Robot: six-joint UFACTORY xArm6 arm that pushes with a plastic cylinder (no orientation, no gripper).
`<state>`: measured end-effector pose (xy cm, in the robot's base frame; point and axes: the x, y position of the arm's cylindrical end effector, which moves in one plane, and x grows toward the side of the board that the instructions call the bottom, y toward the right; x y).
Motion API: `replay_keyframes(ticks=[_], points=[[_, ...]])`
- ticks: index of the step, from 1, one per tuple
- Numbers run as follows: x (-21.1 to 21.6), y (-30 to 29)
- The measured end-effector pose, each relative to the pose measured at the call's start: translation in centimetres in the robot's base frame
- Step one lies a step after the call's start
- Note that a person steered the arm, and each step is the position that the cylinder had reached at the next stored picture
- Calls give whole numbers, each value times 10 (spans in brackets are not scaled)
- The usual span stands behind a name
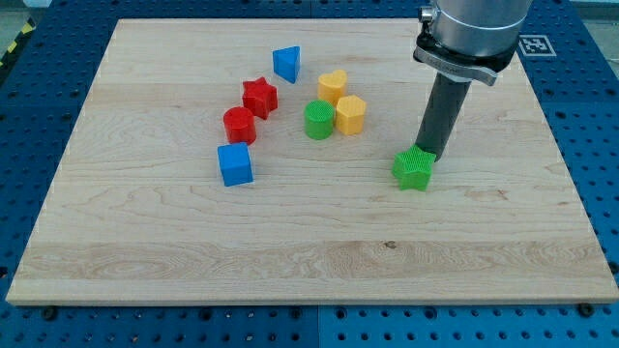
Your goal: Push the green star to the bottom right of hexagon
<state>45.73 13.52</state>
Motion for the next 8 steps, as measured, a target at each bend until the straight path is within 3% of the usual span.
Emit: replay_keyframes(ticks=[2,4,8], points=[[4,2],[-57,26],[-8,-37]])
